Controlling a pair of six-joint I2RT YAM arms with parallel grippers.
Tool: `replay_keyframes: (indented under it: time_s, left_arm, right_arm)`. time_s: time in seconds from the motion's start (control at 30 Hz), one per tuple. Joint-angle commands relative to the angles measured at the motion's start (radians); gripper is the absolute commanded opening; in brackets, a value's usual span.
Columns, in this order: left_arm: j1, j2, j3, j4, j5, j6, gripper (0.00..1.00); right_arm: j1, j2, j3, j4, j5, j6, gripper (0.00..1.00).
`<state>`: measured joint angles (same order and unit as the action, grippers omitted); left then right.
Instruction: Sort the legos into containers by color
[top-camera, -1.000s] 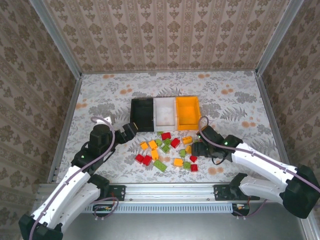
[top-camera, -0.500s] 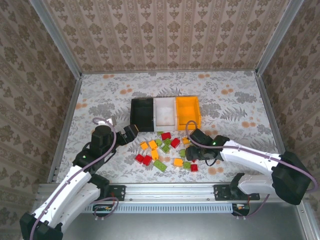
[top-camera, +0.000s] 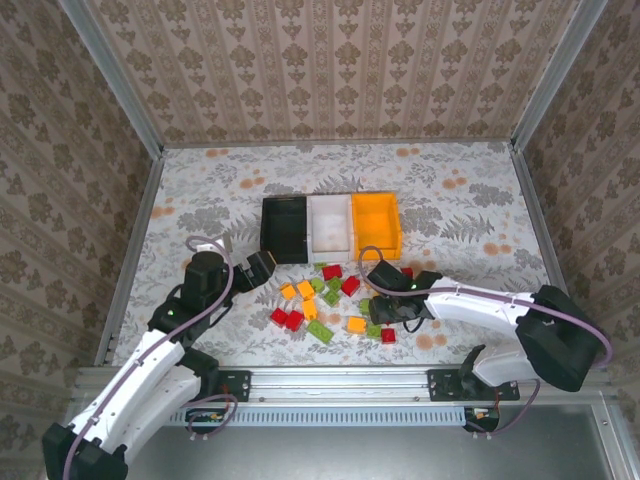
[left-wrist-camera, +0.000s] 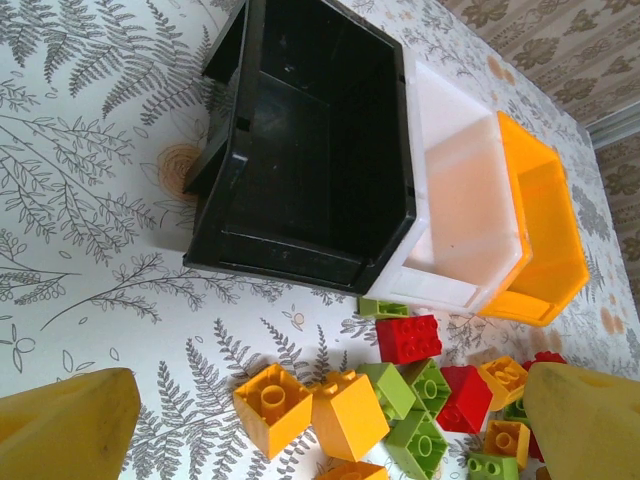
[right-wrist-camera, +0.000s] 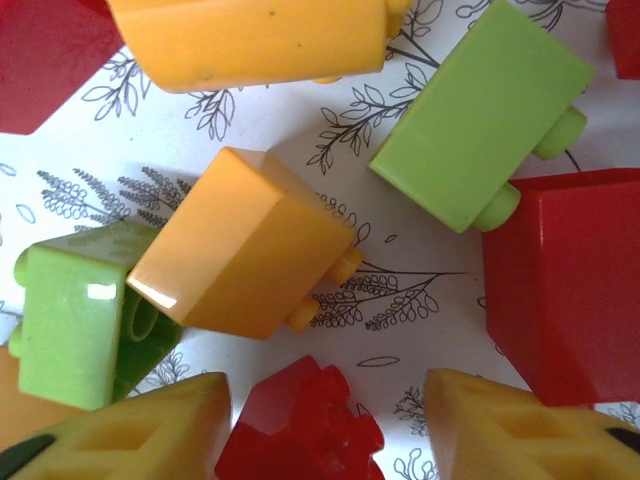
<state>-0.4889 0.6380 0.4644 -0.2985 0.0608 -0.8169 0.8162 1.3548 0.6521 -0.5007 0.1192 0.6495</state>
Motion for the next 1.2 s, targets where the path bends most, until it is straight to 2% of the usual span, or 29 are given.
replay_keyframes:
  time_s: [0.0,0.27,0.4,0.53,0.7,0.77,0.97,1.17]
  left_arm:
    - [0.011,0.003,-0.007,0.017,0.021,-0.016,1.00]
    - [0.015,0.015,-0.004,0.020,0.027,-0.015,1.00]
    - [0.016,0.017,-0.008,0.023,0.026,-0.013,1.00]
    - [0.017,0.015,-0.007,0.019,0.027,-0.015,1.00]
    - [0.019,0.006,-0.017,0.004,0.028,-0.037,1.00]
    - [0.020,-0.001,-0.023,-0.001,0.031,-0.044,1.00]
    - [0.022,-0.035,-0.054,-0.019,0.037,-0.071,1.00]
    - [0.023,-0.063,-0.091,-0.011,0.036,-0.095,1.00]
  right_arm:
    - [0.007,0.022,0.007,0.014,-0.015,-0.002,0.49]
    - [0.007,-0.060,0.020,-0.028,0.010,-0.005,0.25]
    - [0.002,-0.142,0.097,-0.113,0.053,-0.030,0.21]
    - [-0.066,-0.144,0.246,-0.146,0.119,-0.075,0.21]
    - [-0.185,-0.003,0.415,-0.050,0.161,-0.099,0.22]
    - [-0.222,0.111,0.494,-0.039,0.168,-0.113,0.22]
    - [-0.284,0.386,0.695,-0.051,0.210,-0.120,0.25]
    - [-0.310,0.520,0.796,-0.081,0.215,-0.117,0.29]
